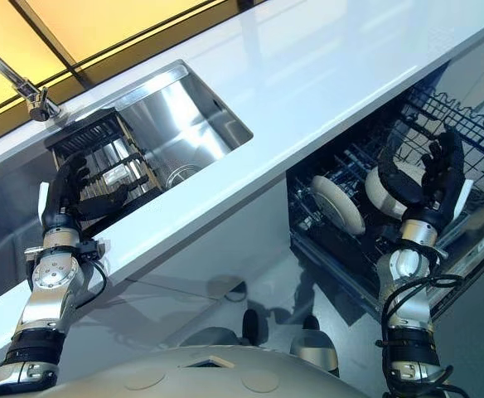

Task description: Pick up plates and place into dishwasher.

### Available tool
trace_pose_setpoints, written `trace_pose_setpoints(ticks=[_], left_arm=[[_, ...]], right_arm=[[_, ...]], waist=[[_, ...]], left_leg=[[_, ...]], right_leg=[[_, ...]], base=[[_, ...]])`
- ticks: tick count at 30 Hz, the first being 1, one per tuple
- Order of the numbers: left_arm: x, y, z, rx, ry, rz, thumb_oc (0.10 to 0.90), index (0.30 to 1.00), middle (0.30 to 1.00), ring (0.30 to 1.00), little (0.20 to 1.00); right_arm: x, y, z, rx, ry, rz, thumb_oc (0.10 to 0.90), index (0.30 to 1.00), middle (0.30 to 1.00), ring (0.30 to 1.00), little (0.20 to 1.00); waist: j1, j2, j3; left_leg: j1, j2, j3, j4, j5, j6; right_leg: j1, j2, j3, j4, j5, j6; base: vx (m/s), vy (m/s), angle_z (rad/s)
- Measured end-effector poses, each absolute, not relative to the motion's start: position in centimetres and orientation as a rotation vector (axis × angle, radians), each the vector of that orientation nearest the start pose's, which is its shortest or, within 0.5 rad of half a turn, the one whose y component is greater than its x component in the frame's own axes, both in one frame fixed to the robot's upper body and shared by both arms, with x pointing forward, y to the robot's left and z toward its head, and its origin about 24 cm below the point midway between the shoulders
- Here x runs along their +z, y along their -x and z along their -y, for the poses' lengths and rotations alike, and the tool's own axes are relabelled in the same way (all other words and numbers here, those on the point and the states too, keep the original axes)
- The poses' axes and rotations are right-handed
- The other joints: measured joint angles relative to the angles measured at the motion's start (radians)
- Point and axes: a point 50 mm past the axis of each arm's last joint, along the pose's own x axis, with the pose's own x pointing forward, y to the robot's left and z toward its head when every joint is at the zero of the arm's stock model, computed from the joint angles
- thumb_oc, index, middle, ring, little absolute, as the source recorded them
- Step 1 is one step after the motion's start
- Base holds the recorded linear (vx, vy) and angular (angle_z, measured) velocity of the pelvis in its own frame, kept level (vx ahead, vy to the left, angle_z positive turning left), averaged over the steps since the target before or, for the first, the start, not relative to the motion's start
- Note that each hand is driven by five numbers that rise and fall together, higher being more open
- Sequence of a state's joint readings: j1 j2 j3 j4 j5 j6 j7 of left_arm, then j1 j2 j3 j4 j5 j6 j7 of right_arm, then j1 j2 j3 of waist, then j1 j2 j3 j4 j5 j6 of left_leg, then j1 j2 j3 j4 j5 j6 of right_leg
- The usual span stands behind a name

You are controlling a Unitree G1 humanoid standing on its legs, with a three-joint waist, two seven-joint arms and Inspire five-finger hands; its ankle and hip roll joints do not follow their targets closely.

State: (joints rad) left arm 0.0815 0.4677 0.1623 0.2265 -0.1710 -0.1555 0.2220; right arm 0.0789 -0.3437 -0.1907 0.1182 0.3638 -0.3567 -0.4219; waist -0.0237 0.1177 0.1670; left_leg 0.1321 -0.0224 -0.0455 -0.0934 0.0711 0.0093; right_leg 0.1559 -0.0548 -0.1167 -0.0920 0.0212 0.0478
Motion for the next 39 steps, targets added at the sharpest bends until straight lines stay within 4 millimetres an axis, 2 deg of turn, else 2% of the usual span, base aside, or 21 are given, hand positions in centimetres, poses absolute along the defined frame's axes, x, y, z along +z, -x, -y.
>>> trace_pose_setpoints(ticks=[3,5,7,10,13,19,25,29,33,39], left_arm=[[3.7,-22.1,-30.5,0.436,-0.305,-0.052,0.8,0.9,0.9,0.9,0.9],[3.9,-22.2,-30.6,0.436,-0.306,-0.045,0.8,0.9,0.9,0.9,0.9],[4.1,-22.2,-30.7,0.437,-0.301,-0.04,0.8,0.9,0.9,0.9,0.9],[4.1,-22.2,-30.7,0.439,-0.296,-0.041,0.8,0.9,0.9,0.9,0.9],[4.0,-22.2,-30.7,0.433,-0.295,-0.044,0.8,0.9,0.9,0.9,0.9],[3.9,-22.2,-30.7,0.424,-0.297,-0.05,0.8,0.9,0.9,0.9,0.9],[3.7,-22.3,-30.5,0.409,-0.301,-0.066,0.8,0.9,0.9,0.9,0.9],[3.2,-22.2,-30.6,0.403,-0.303,-0.099,0.8,0.9,0.9,0.9,0.9],[3.0,-22.3,-30.4,0.386,-0.3,-0.113,0.8,0.9,0.9,0.9,0.9],[3.1,-22.7,-30.3,0.374,-0.3,-0.117,0.8,0.9,0.9,0.9,0.9]], right_arm=[[5.9,-21.1,29.9,-0.764,-0.019,0.234,0.8,0.9,0.9,0.9,0.9],[5.0,-20.6,30.7,-0.841,-0.005,0.194,0.8,0.9,0.9,0.9,0.9],[3.4,-19.8,31.7,-0.921,-0.038,0.104,0.8,0.9,0.9,0.9,0.9],[1.1,-18.7,32.4,-0.982,-0.095,-0.015,0.8,0.9,0.9,0.9,0.9],[-1.1,-17.4,32.3,-0.999,-0.114,-0.13,0.8,0.9,0.9,0.9,0.9],[-4.0,-16.8,31.3,-0.927,-0.18,-0.277,0.8,0.9,0.9,0.9,0.9],[-5.5,-16.2,31.4,-0.922,-0.255,-0.352,0.8,0.9,0.9,0.9,0.9],[-5.5,-16.7,32.2,-0.897,-0.287,-0.37,0.8,0.9,0.9,0.9,0.9],[-5.3,-16.6,33.9,-0.931,-0.379,-0.377,0.8,0.9,0.9,0.9,0.9],[-5.2,-16.5,35.0,-0.965,-0.602,-0.341,0.8,0.9,0.9,0.9,0.9]], waist=[[-0.007,-0.007,-0.003],[-0.015,-0.016,-0.008],[-0.027,-0.027,-0.013],[-0.036,-0.029,-0.014],[-0.038,-0.029,-0.014],[-0.046,-0.026,-0.016],[-0.037,-0.01,-0.015],[-0.033,0.021,-0.003],[-0.033,0.044,0.008],[-0.034,0.047,0.013]], left_leg=[[0.0,0.002,0.021,0.0,-0.003,0.0],[0.002,0.002,0.023,0.0,-0.005,0.0],[0.002,0.002,0.029,0.0,-0.006,0.0],[0.005,0.002,0.039,0.0,-0.01,0.001],[0.01,0.003,0.044,0.0,-0.013,0.001],[0.011,0.002,0.041,-0.001,-0.015,0.002],[0.008,-0.001,0.022,0.0,-0.014,0.002],[0.001,-0.005,0.013,0.0,-0.011,0.005],[-0.008,-0.008,-0.01,0.0,-0.004,0.005],[-0.023,-0.01,-0.035,0.0,0.007,0.003]], right_leg=[[-0.01,0.002,0.022,0.0,0.0,0.0],[-0.01,0.002,0.025,0.0,0.0,0.0],[-0.011,0.002,0.028,0.0,0.0,0.0],[-0.012,0.001,0.033,0.0,0.0,0.0],[-0.012,0.002,0.045,0.0,0.001,0.0],[-0.01,0.001,0.046,-0.004,0.0,0.0],[-0.004,-0.002,0.022,-0.005,0.0,0.0],[-0.005,-0.005,0.015,-0.005,0.001,-0.001],[-0.004,-0.007,-0.007,-0.004,0.001,-0.001],[-0.007,-0.007,-0.034,0.0,-0.001,0.001]], base=[[-0.01,-0.009,-0.19],[-0.02,-0.003,-0.09],[-0.02,-0.011,-0.05],[-0.01,-0.019,-0.09],[0.0,-0.013,-0.1],[0.02,-0.002,0.0],[0.03,0.009,0.09],[0.01,0.022,0.08],[0.01,0.026,0.16],[0.02,0.008,0.13]])
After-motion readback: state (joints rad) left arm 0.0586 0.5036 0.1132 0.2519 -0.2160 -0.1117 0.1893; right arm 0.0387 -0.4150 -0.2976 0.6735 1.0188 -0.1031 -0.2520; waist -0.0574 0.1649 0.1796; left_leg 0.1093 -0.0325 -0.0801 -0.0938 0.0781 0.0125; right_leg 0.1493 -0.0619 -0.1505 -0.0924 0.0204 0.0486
